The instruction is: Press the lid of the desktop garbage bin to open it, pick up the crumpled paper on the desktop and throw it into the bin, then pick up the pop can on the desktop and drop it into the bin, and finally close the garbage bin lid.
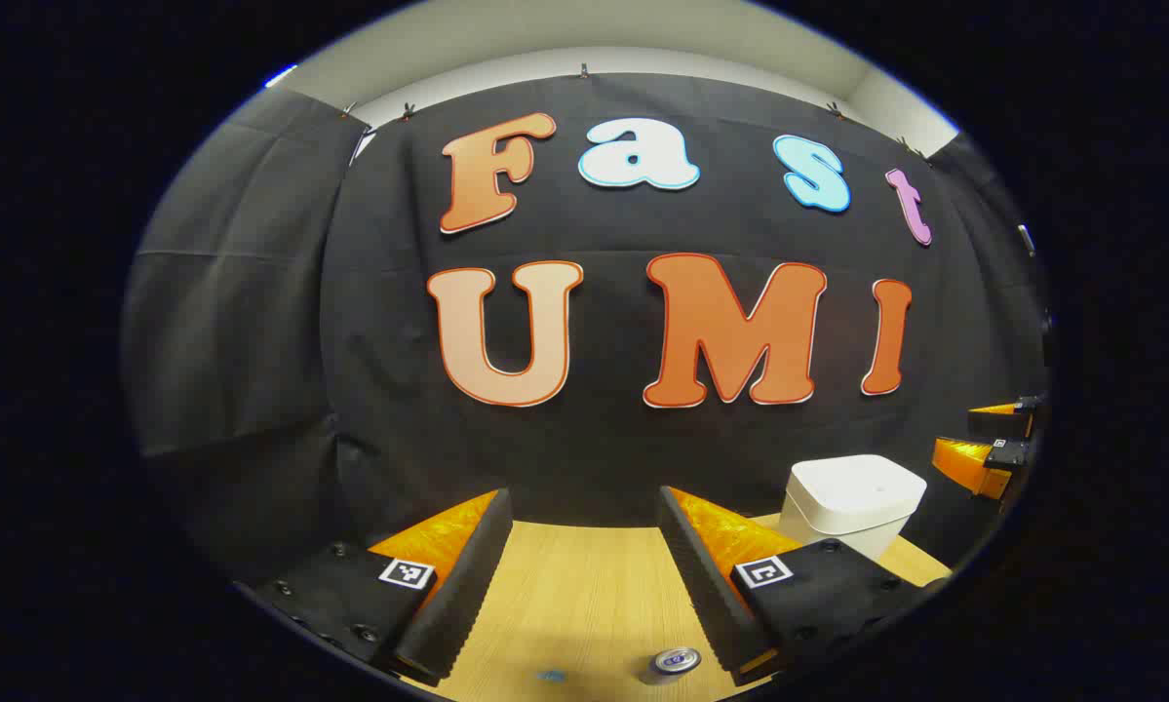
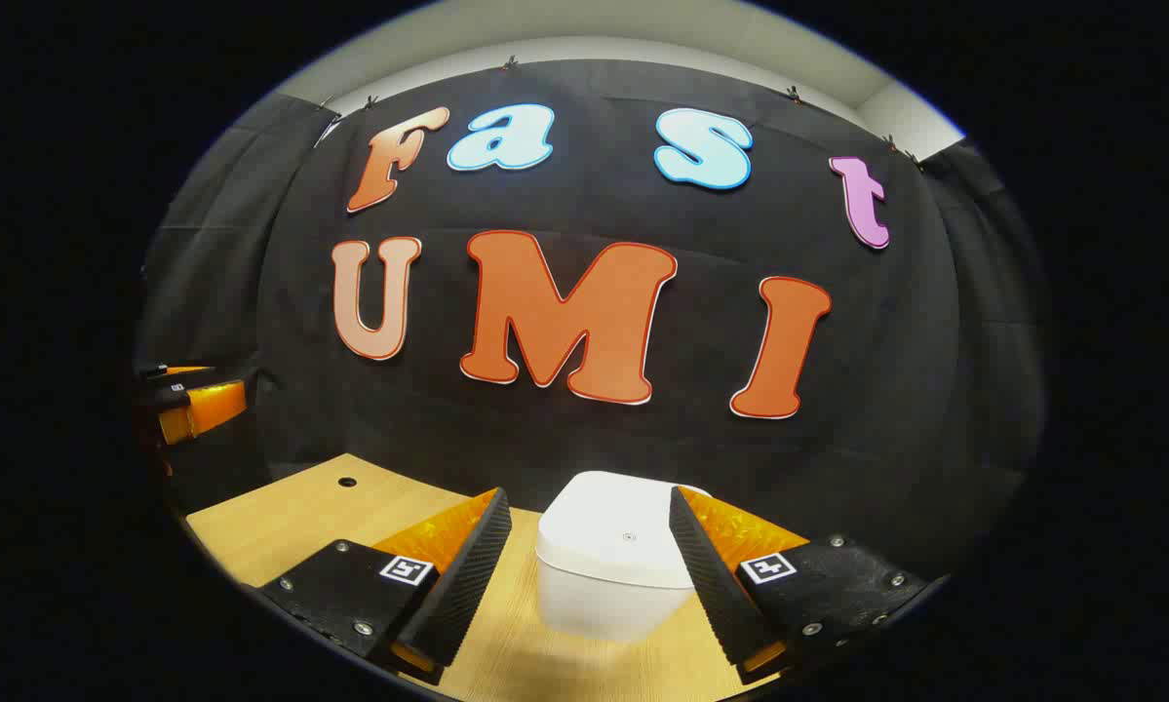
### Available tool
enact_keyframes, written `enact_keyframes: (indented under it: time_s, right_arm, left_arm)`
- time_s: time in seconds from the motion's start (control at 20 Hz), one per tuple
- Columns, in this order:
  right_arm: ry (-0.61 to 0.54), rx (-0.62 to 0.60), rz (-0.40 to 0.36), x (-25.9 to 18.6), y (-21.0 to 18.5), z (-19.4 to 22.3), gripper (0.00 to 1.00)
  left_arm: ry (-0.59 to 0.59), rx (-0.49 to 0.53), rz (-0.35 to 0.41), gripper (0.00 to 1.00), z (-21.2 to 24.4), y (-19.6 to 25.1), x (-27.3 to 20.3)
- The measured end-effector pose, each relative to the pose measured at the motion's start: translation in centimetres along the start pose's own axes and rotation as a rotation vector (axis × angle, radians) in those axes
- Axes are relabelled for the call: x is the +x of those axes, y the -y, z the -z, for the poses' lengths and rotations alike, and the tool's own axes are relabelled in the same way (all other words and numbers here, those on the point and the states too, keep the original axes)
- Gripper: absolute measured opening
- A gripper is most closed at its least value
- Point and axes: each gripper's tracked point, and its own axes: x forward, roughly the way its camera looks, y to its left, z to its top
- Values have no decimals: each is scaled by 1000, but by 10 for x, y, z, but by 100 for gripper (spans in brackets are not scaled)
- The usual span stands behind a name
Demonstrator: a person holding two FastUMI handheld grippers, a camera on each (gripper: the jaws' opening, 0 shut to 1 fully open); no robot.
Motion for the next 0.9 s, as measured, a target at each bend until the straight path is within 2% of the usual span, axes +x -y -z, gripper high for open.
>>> enact_keyframes:
  time_s: [0.1, 0.7, 0.9]
  right_arm:
    - [-3, 9, 7, 3, 5, 3, 99]
    - [-7, 28, 36, 24, 28, 3, 96]
    - [-23, 40, 43, 36, 38, 9, 84]
  left_arm:
    - [1, 30, -8, 96, 0, 0, 3]
    - [-1, 54, -9, 96, 2, 13, 12]
    - [-10, 63, -14, 96, 4, 15, 11]
